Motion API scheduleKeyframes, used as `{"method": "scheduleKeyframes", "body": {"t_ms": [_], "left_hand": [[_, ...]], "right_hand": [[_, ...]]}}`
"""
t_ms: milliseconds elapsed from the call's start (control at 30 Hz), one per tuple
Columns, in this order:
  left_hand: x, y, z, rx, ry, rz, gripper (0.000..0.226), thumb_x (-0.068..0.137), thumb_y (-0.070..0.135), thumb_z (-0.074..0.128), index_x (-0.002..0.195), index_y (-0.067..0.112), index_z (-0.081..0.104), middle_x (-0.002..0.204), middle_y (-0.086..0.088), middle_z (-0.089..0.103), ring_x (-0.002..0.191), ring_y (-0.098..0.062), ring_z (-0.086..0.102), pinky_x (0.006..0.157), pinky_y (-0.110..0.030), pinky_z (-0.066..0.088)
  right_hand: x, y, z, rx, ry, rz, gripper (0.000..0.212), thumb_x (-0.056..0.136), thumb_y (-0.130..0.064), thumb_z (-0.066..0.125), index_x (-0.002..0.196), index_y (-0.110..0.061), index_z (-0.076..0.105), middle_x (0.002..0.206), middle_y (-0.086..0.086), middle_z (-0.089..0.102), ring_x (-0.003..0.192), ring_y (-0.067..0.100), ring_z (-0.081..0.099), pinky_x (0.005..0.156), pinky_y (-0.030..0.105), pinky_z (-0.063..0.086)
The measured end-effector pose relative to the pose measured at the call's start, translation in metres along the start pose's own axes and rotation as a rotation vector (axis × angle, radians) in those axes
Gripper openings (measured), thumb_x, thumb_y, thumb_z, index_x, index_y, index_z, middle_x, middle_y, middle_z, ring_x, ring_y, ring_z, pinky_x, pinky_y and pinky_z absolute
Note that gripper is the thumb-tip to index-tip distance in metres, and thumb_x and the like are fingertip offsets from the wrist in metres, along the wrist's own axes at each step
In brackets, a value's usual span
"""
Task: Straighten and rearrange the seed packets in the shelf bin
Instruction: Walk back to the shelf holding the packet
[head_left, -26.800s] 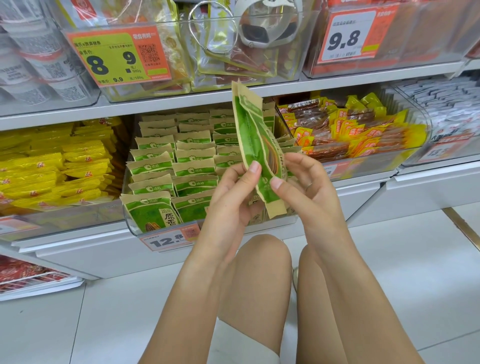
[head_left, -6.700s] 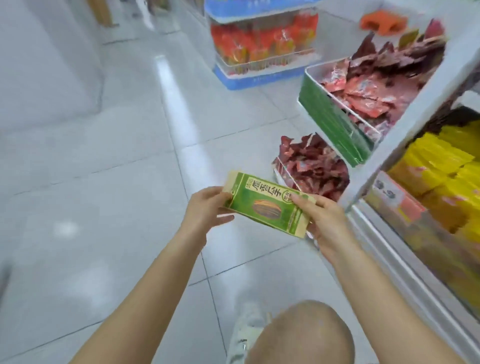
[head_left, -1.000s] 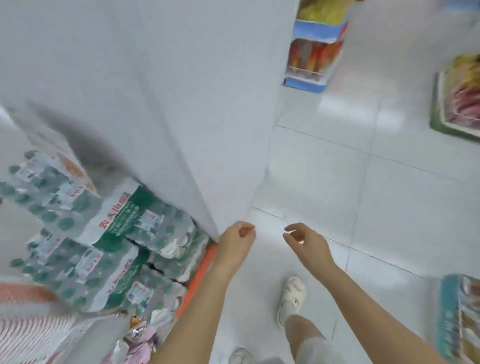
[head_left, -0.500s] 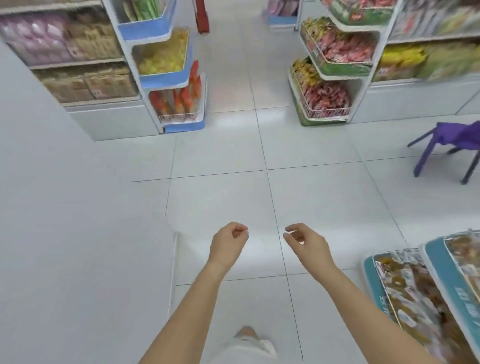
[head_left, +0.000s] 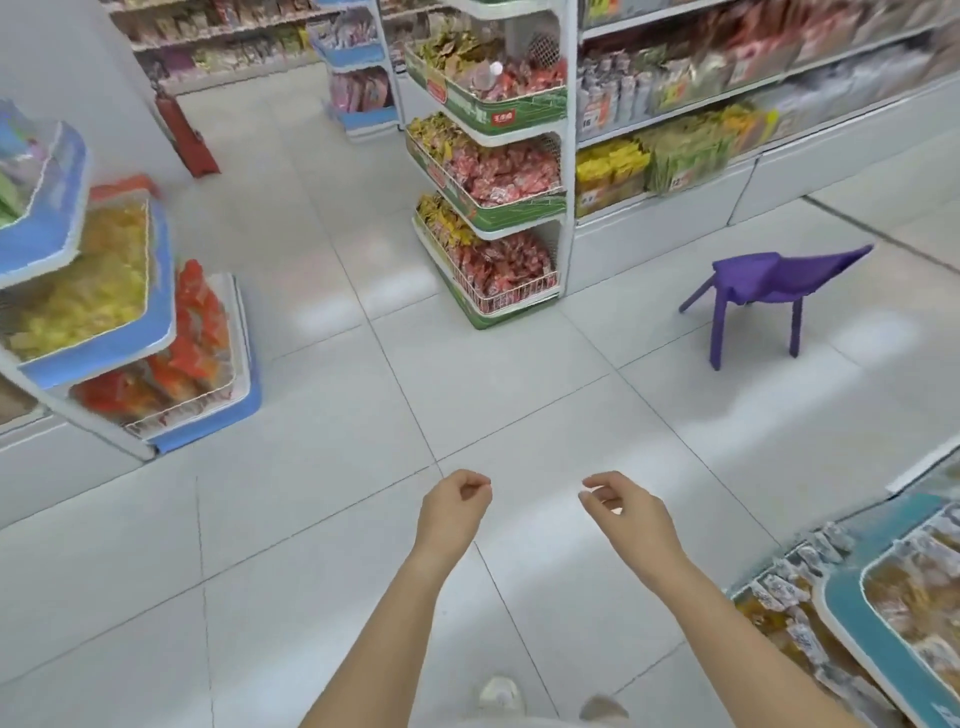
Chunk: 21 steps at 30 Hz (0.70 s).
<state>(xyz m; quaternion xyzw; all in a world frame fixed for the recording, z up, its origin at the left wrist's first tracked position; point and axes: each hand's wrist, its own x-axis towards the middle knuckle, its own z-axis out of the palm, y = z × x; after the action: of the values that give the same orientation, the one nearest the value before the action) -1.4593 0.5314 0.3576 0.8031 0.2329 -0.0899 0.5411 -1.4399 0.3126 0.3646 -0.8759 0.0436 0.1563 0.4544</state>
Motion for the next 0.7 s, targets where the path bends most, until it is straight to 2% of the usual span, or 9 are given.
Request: {"method": "scheduleKeyframes", "body": {"t_ms": [133,267,433,600,700], "left_hand": [[0.102,0.072,0.040,0.068,-0.131,0.081,0.014,0.094,0.020,0.056,0.103,0.020,0.068,0.095,0.012,0.066,0.082,0.001,0.059,0.056,-0.002,0.040],[0.211,0.141,0.092,0.105,-0.219,0.145,0.012,0.094,0.020,0.057,0.100,0.023,0.067,0.097,0.015,0.066,0.092,0.000,0.060,0.065,-0.006,0.040],[0.334,0.229,0.157,0.101,-0.253,0.182,0.011,0.093,0.016,0.060,0.095,0.023,0.069,0.095,0.014,0.068,0.092,-0.002,0.061,0.067,-0.003,0.041],[0.442,0.311,0.204,0.123,-0.270,0.207,0.010,0.092,0.017,0.062,0.095,0.024,0.069,0.095,0.013,0.068,0.092,-0.003,0.062,0.068,-0.001,0.040],[0.506,0.350,0.224,0.119,-0.272,0.214,0.009,0.092,0.017,0.062,0.095,0.023,0.068,0.095,0.013,0.068,0.093,-0.003,0.062,0.074,-0.005,0.040]], "right_hand": [[0.084,-0.005,-0.047,0.055,0.125,0.076,0.012,0.092,-0.033,0.059,0.103,-0.031,0.062,0.092,-0.013,0.065,0.093,0.002,0.058,0.080,0.026,0.046],[0.184,-0.003,-0.098,0.110,0.230,0.131,0.013,0.092,-0.033,0.060,0.104,-0.030,0.064,0.091,-0.012,0.065,0.092,0.002,0.059,0.079,0.025,0.046],[0.322,-0.007,-0.172,0.135,0.273,0.146,0.013,0.092,-0.033,0.060,0.104,-0.029,0.064,0.089,-0.012,0.065,0.088,0.000,0.058,0.070,0.019,0.043],[0.446,-0.025,-0.243,0.109,0.290,0.149,0.011,0.092,-0.034,0.060,0.102,-0.030,0.064,0.091,-0.011,0.066,0.089,0.003,0.060,0.074,0.022,0.044],[0.518,-0.032,-0.272,0.099,0.299,0.156,0.012,0.091,-0.035,0.060,0.101,-0.030,0.064,0.091,-0.009,0.067,0.089,0.001,0.059,0.076,0.023,0.045]]}}
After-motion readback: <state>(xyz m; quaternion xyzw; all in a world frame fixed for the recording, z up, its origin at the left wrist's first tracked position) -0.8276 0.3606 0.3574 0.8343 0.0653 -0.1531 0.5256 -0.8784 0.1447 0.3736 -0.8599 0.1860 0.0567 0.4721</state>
